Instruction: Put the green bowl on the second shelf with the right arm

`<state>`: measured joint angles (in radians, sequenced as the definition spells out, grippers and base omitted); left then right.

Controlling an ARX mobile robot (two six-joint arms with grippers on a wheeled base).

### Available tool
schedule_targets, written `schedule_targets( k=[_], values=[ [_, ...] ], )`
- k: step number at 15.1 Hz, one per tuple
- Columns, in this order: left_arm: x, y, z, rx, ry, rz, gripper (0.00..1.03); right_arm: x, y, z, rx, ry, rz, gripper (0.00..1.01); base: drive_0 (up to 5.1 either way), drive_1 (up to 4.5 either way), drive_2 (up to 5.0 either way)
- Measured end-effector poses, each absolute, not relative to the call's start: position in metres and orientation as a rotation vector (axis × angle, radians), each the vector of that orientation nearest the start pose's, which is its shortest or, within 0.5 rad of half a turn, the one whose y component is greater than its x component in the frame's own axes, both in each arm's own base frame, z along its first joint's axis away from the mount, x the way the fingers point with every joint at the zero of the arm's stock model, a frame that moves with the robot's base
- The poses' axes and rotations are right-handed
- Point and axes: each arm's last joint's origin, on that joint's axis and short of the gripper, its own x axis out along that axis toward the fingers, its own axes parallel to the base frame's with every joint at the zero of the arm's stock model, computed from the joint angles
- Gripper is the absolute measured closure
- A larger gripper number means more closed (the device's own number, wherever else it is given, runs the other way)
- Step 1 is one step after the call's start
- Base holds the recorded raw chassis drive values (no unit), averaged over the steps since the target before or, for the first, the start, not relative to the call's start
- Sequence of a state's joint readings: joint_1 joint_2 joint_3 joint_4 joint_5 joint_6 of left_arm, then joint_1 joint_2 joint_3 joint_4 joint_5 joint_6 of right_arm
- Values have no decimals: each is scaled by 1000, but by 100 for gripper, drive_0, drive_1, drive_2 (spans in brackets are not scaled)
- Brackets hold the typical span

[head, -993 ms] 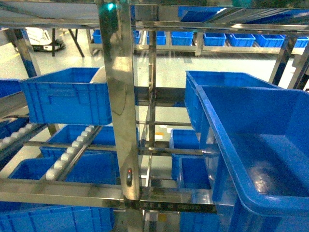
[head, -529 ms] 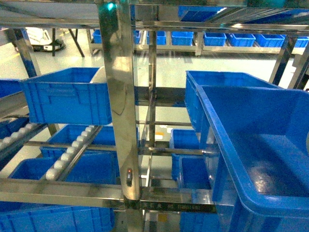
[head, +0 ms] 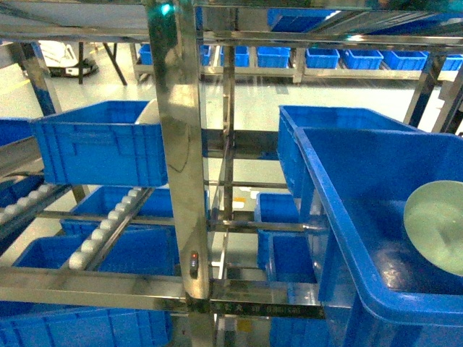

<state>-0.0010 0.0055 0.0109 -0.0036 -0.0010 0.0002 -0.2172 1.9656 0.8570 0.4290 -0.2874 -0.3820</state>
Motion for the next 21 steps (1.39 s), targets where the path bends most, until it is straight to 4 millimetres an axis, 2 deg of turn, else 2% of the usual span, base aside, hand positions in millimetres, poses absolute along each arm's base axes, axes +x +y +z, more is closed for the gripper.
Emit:
schedule_targets(
  k=[4, 8, 14, 16, 17, 19, 21],
  values=[
    [97, 0, 166, 0, -2, 0, 5, 375, -76, 71, -127, 776, 238, 99, 0, 0, 0],
    [97, 0, 166, 0, -2, 0, 5, 390, -78, 67, -100, 798, 252, 99, 0, 0, 0],
    [97, 0, 166, 0, -2, 0, 5, 397, -76, 71, -81, 775, 266, 25, 0, 0, 0],
    [97, 0, 166, 0, -2, 0, 5, 396, -73, 78, -69, 726, 258, 2, 0, 0, 0],
    [97, 0, 166, 0, -2, 0, 5, 394, -70, 89, -66, 680, 250, 3, 0, 0, 0],
    [97, 0, 166, 0, -1, 0, 5, 384, -68, 133, -67, 539, 222, 3, 0, 0, 0],
    [97, 0, 166, 0, -2, 0, 5, 357, -60, 160, -47, 475, 215, 3, 0, 0, 0]
  ],
)
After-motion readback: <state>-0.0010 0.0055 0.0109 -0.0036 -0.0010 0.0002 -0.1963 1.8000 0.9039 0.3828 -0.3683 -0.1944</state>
